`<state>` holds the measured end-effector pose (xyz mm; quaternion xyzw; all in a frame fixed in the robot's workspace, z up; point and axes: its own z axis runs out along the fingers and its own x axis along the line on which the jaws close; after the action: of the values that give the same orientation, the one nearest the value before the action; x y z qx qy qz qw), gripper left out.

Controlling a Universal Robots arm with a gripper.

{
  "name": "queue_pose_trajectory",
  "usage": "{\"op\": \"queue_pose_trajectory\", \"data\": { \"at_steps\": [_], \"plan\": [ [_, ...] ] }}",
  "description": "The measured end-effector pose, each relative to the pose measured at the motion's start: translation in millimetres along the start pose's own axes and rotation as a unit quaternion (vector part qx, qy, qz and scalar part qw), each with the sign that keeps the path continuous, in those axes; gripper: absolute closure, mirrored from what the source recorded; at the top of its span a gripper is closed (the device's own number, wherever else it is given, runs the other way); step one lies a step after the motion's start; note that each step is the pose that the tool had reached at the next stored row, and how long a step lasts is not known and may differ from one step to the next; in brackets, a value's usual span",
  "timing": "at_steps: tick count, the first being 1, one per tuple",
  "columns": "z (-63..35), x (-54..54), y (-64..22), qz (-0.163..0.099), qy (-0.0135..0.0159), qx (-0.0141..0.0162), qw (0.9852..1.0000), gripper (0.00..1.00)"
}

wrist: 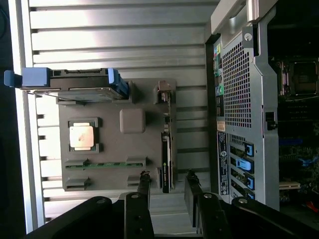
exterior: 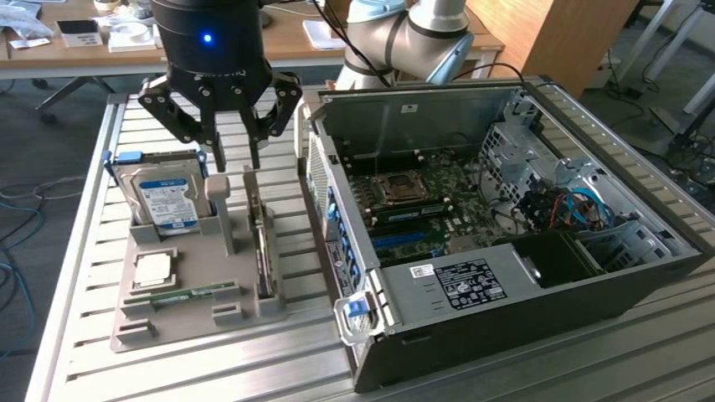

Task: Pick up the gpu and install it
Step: 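Pick up the gpu and move the gpu toward the slot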

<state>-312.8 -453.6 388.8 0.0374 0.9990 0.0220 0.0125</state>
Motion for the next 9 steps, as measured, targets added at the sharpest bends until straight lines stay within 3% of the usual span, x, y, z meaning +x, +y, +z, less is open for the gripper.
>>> {"op": "queue_pose_trajectory", "data": {
  "at_steps": [9],
  "plan": [
    [0.0,0.0,0.0,0.0,0.0,0.0,1.0,0.58]
  ]
}}
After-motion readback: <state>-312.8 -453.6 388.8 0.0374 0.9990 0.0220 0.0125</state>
